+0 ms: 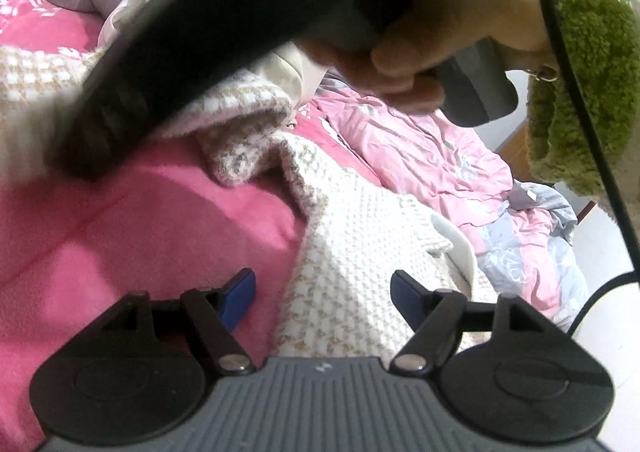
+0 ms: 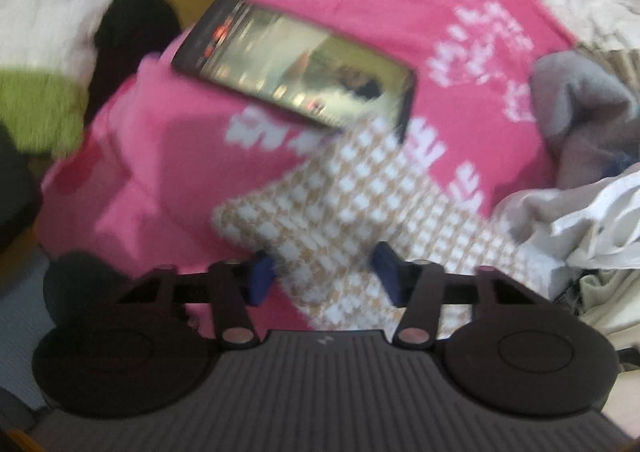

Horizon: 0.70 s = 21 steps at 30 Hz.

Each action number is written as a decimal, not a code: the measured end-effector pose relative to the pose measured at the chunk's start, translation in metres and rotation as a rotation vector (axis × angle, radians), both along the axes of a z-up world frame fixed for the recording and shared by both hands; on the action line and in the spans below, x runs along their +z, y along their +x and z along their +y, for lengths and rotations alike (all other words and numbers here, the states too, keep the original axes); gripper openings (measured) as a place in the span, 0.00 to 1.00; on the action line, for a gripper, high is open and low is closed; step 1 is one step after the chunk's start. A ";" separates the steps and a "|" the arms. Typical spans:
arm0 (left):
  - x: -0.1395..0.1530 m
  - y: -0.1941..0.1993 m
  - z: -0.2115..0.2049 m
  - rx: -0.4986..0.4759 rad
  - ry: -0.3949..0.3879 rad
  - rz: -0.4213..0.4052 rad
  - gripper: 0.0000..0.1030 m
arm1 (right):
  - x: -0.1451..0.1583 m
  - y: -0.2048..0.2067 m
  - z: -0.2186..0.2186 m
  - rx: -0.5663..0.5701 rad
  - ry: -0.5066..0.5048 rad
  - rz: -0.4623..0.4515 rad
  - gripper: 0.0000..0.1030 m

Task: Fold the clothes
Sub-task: 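Grasp the houndstooth sleeve cuff with the right gripper and lift it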

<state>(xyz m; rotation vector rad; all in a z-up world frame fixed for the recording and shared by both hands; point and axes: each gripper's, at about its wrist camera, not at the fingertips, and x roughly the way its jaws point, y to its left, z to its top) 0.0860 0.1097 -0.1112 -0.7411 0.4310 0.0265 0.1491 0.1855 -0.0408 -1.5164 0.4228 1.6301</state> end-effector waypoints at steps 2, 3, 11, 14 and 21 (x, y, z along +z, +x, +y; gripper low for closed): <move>0.000 0.001 -0.001 0.000 0.000 0.001 0.73 | 0.005 -0.002 0.001 0.001 0.057 0.001 0.30; -0.001 0.001 -0.002 0.000 0.000 0.002 0.73 | 0.006 -0.004 0.002 0.001 0.086 0.000 0.27; 0.000 -0.001 0.003 0.003 -0.003 0.005 0.74 | -0.012 -0.008 0.010 0.002 0.107 0.005 0.15; 0.000 0.001 0.005 0.006 -0.019 0.001 0.74 | 0.003 -0.001 0.009 -0.079 0.160 0.069 0.12; 0.000 0.014 0.018 0.040 -0.060 -0.005 0.73 | 0.118 0.042 -0.053 -0.472 0.675 0.285 0.10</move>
